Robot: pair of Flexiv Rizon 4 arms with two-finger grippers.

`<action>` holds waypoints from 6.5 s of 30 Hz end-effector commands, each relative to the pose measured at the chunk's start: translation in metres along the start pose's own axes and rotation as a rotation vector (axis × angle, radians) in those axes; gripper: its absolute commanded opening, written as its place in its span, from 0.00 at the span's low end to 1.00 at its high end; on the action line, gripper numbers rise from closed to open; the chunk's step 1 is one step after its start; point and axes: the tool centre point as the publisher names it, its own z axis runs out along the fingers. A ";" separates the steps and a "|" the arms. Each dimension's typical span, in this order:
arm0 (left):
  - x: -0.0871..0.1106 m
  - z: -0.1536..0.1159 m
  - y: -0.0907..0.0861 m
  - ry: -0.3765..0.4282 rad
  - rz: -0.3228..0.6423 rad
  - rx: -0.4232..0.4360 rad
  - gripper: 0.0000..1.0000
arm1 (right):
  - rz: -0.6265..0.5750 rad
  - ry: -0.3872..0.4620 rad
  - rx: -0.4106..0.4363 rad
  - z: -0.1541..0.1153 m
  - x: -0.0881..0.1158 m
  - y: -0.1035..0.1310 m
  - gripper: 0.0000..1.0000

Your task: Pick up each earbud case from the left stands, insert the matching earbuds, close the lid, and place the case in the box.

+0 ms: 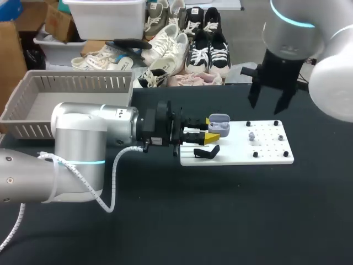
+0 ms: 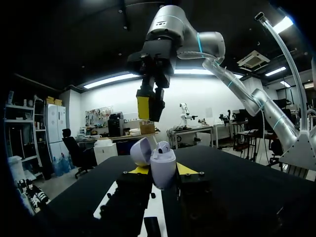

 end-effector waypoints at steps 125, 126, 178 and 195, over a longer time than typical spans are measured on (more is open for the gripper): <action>0.000 0.000 -0.001 0.000 0.002 -0.006 0.00 | 0.457 0.081 0.078 0.173 -0.029 0.008 0.00; 0.000 0.000 -0.001 0.000 0.002 -0.006 0.00 | 0.457 0.081 0.079 0.174 -0.029 0.008 0.00; 0.000 0.000 -0.001 0.000 0.002 -0.006 0.00 | 0.193 0.061 -0.051 0.105 -0.024 -0.028 0.00; 0.000 0.000 -0.001 0.000 0.002 -0.006 0.00 | 0.082 0.010 -0.083 0.064 -0.038 -0.035 0.00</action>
